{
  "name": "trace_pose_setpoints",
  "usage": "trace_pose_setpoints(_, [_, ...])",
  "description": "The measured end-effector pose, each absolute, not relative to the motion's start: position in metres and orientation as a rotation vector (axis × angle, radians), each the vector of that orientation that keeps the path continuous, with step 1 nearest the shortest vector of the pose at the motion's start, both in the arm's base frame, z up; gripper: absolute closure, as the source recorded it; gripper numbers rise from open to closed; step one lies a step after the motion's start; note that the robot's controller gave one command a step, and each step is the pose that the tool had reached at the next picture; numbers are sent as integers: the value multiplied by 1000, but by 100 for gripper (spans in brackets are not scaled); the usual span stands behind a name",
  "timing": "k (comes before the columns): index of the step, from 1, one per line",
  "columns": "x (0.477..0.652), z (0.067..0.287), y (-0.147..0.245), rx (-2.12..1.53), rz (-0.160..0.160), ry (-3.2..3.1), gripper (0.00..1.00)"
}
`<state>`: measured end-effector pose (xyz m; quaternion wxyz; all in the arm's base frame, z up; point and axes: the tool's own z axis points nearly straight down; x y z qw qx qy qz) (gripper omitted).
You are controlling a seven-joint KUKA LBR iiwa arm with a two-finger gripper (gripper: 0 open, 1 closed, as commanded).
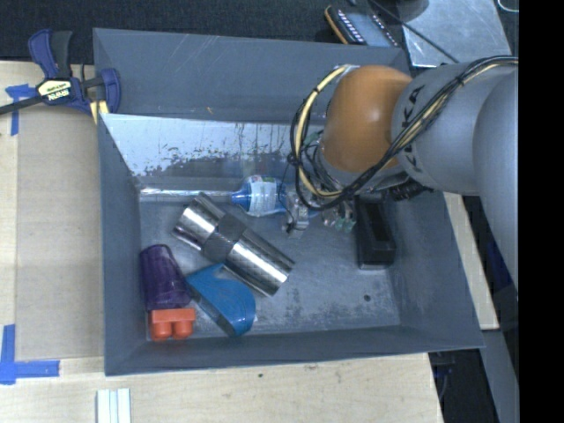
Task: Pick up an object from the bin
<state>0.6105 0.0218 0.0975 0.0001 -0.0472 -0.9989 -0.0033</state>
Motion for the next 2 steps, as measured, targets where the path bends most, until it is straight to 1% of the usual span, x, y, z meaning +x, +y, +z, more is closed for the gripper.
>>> trace_pose_setpoints(2, [611,97,22,-148,-10,-3138,100])
